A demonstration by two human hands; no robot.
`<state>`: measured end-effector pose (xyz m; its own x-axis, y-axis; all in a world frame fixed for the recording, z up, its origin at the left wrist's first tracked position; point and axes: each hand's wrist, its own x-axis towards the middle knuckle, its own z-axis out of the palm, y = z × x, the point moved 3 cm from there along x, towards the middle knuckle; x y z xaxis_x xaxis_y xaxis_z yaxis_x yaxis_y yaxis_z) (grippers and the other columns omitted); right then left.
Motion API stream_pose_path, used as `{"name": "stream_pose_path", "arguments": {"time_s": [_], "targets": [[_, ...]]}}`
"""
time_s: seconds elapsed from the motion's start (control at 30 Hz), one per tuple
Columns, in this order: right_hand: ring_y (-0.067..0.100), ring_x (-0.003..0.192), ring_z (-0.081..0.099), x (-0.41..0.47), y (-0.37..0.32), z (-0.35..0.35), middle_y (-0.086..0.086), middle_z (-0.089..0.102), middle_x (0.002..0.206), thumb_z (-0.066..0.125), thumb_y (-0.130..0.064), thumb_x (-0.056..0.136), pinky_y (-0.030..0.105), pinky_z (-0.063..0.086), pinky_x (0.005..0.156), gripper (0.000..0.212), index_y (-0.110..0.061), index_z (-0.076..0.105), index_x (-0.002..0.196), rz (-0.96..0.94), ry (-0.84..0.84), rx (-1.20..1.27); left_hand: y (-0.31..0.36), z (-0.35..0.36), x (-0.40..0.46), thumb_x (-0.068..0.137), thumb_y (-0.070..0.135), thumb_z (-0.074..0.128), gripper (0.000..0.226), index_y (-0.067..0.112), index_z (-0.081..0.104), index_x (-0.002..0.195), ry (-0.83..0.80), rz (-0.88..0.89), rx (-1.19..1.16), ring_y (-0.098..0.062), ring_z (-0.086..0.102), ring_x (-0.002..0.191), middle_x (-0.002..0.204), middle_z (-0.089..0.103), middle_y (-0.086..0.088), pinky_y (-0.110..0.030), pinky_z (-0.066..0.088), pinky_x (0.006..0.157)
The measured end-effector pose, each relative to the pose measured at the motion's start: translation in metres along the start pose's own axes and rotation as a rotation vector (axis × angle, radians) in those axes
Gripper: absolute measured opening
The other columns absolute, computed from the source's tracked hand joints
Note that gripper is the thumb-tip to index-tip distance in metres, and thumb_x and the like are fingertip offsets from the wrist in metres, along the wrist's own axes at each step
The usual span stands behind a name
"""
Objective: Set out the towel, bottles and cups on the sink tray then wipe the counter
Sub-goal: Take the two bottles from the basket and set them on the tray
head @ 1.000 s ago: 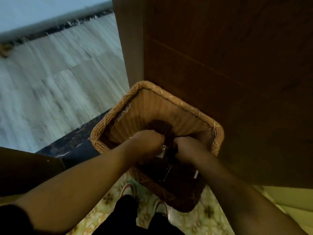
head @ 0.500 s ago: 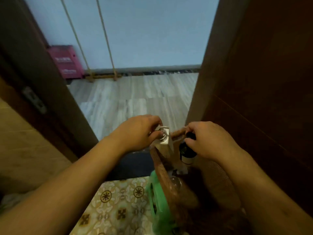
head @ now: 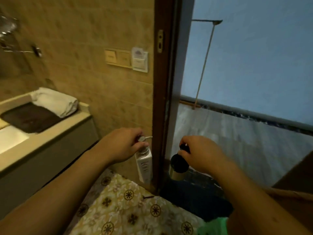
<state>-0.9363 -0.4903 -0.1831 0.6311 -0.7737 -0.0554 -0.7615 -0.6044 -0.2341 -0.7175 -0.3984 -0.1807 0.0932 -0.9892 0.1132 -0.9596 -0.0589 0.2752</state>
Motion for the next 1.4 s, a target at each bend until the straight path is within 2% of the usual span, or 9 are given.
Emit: {"name": "stream_pose_path", "arguments": {"time_s": [0.17, 0.3, 0.47, 0.57, 0.67, 0.77, 1.03, 1.27, 1.4], "targets": [[0.017, 0.091, 0.065, 0.054, -0.139, 0.044, -0.002, 0.067, 0.103, 0.061, -0.041, 0.097, 0.037, 0.058, 0.081, 0.021, -0.026, 0.064, 0.112, -0.119, -0.047, -0.051, -0.137, -0.045, -0.071, 0.092, 0.054, 0.059, 0.027, 0.027, 0.061, 0.090, 0.038, -0.166, 0.028, -0.013, 0.062, 0.076, 0.081, 0.066, 0.008, -0.039, 0.052, 0.068], [0.011, 0.079, 0.057, 0.094, -0.245, 0.075, -0.008, 0.060, 0.093, 0.062, -0.044, 0.095, 0.028, 0.051, 0.065, 0.019, -0.027, 0.062, 0.105, -0.234, -0.093, -0.063, -0.235, -0.077, -0.123, 0.090, 0.057, 0.059, 0.034, 0.027, 0.052, 0.078, 0.077, -0.267, 0.013, -0.011, 0.056, 0.067, 0.072, 0.060, 0.006, -0.037, 0.046, 0.060], [0.005, 0.079, 0.057, 0.134, -0.357, 0.102, -0.014, 0.059, 0.089, 0.064, -0.047, 0.092, 0.027, 0.053, 0.065, 0.014, -0.035, 0.059, 0.094, -0.346, -0.131, 0.001, -0.336, -0.111, -0.174, 0.089, 0.060, 0.059, 0.030, 0.030, 0.060, 0.089, 0.099, -0.411, -0.008, -0.009, 0.058, 0.075, 0.081, 0.063, 0.009, -0.034, 0.052, 0.066], [0.007, 0.083, 0.060, 0.154, -0.409, 0.111, -0.013, 0.062, 0.093, 0.066, -0.045, 0.092, 0.028, 0.055, 0.068, 0.013, -0.034, 0.062, 0.098, -0.418, -0.142, 0.057, -0.384, -0.127, -0.191, 0.089, 0.059, 0.060, 0.024, 0.034, 0.060, 0.091, 0.126, -0.488, -0.024, -0.007, 0.058, 0.076, 0.083, 0.064, 0.011, -0.032, 0.051, 0.065], [0.011, 0.087, 0.061, 0.180, -0.448, 0.117, -0.008, 0.067, 0.100, 0.066, -0.044, 0.093, 0.028, 0.053, 0.070, 0.019, -0.031, 0.065, 0.106, -0.473, -0.139, 0.086, -0.424, -0.138, -0.198, 0.089, 0.057, 0.062, 0.020, 0.038, 0.055, 0.085, 0.156, -0.558, -0.037, -0.006, 0.057, 0.075, 0.082, 0.063, 0.012, -0.029, 0.045, 0.061], [0.010, 0.087, 0.060, 0.213, -0.479, 0.125, -0.008, 0.068, 0.102, 0.067, -0.044, 0.092, 0.027, 0.052, 0.070, 0.021, -0.029, 0.065, 0.107, -0.526, -0.128, 0.147, -0.461, -0.146, -0.193, 0.091, 0.053, 0.062, 0.022, 0.031, 0.060, 0.092, 0.173, -0.631, -0.038, -0.009, 0.058, 0.076, 0.084, 0.064, 0.008, -0.031, 0.048, 0.064], [0.013, 0.087, 0.063, 0.349, -0.541, 0.153, -0.008, 0.067, 0.094, 0.071, -0.044, 0.087, 0.031, 0.054, 0.073, 0.017, -0.031, 0.065, 0.097, -0.652, -0.199, 0.253, -0.561, -0.163, -0.137, 0.094, 0.048, 0.061, 0.024, 0.024, 0.064, 0.097, 0.162, -0.809, 0.009, -0.016, 0.059, 0.080, 0.087, 0.065, 0.002, -0.031, 0.045, 0.065], [0.008, 0.081, 0.061, 0.489, -0.586, 0.164, -0.016, 0.058, 0.083, 0.073, -0.040, 0.089, 0.016, 0.042, 0.060, 0.016, -0.036, 0.057, 0.090, -0.776, -0.292, 0.255, -0.661, -0.195, -0.061, 0.095, 0.044, 0.061, 0.025, 0.022, 0.064, 0.106, 0.185, -0.963, 0.010, -0.017, 0.061, 0.090, 0.101, 0.066, 0.001, -0.025, 0.042, 0.064], [0.010, 0.080, 0.059, 0.556, -0.617, 0.167, -0.012, 0.059, 0.090, 0.072, -0.039, 0.090, 0.013, 0.044, 0.063, 0.016, -0.037, 0.058, 0.098, -0.835, -0.282, 0.194, -0.717, -0.207, -0.027, 0.095, 0.043, 0.061, 0.020, 0.024, 0.060, 0.101, 0.189, -0.977, 0.068, -0.016, 0.059, 0.089, 0.102, 0.065, 0.000, -0.024, 0.039, 0.062]]}}
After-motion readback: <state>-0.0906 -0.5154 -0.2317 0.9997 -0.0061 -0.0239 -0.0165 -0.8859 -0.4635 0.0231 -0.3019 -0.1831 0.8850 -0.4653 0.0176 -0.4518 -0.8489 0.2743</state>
